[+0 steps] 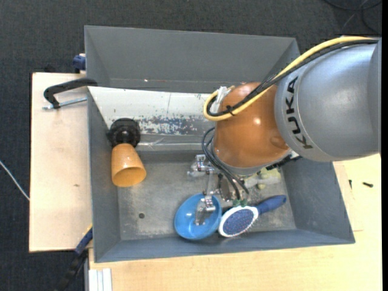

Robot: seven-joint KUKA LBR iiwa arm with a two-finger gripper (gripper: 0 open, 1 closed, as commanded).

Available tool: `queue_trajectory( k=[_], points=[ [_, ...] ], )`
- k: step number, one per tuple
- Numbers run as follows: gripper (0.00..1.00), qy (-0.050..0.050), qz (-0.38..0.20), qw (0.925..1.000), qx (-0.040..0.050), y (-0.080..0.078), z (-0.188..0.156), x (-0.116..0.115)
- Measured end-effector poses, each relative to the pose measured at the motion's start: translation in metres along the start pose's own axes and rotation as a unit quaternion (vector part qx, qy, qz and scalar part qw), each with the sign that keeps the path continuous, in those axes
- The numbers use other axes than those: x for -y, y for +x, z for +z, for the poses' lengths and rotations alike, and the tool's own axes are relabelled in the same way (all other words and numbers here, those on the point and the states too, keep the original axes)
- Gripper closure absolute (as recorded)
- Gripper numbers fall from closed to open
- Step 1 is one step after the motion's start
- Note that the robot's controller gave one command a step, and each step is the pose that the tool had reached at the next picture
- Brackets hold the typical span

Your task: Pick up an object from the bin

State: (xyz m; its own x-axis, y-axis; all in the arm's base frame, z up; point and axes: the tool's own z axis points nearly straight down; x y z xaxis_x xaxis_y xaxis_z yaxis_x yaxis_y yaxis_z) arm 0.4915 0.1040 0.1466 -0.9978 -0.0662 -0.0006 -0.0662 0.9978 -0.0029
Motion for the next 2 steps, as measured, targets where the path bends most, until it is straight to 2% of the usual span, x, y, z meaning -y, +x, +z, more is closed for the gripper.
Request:
queue_trajectory(
  k=[1, 2],
  points=[
    [0.0, -0.005, -0.108, 0.9941, 0.0064, -0.0194, 0.0718, 0.0362],
    [1.0, -0.004, -0.108, 0.9941, 0.0085, -0.0203, 0.0709, 0.038]
  ],
)
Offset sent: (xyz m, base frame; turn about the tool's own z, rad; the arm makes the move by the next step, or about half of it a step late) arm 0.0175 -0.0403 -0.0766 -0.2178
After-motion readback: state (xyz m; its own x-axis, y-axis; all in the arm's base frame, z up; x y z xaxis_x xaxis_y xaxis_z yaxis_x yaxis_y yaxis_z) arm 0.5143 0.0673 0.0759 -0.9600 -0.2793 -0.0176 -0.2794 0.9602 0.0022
